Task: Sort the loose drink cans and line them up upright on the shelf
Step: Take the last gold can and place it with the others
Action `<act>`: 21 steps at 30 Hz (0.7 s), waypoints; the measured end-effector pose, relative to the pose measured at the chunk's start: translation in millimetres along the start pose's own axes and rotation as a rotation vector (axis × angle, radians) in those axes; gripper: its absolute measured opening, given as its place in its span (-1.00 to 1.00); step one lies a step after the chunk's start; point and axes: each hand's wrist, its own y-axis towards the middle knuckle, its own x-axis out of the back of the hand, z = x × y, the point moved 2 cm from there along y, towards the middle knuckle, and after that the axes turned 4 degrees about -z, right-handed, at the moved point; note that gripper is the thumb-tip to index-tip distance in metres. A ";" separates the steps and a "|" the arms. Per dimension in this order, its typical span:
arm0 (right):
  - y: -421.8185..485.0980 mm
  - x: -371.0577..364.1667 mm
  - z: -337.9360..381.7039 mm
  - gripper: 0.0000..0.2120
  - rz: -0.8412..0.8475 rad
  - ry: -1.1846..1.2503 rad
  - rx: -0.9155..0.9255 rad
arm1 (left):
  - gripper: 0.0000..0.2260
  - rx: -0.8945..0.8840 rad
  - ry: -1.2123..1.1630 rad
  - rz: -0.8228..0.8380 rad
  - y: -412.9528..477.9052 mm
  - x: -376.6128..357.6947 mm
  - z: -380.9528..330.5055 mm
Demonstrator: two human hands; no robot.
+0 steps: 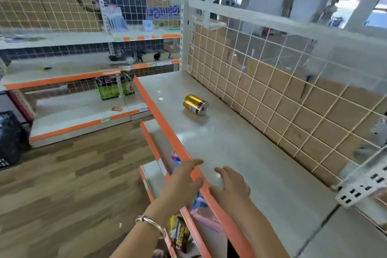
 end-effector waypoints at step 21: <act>262.0 14.2 87.7 -0.39 -0.212 -0.018 -0.044 | -0.49 0.441 -0.584 0.148 263.9 57.4 47.7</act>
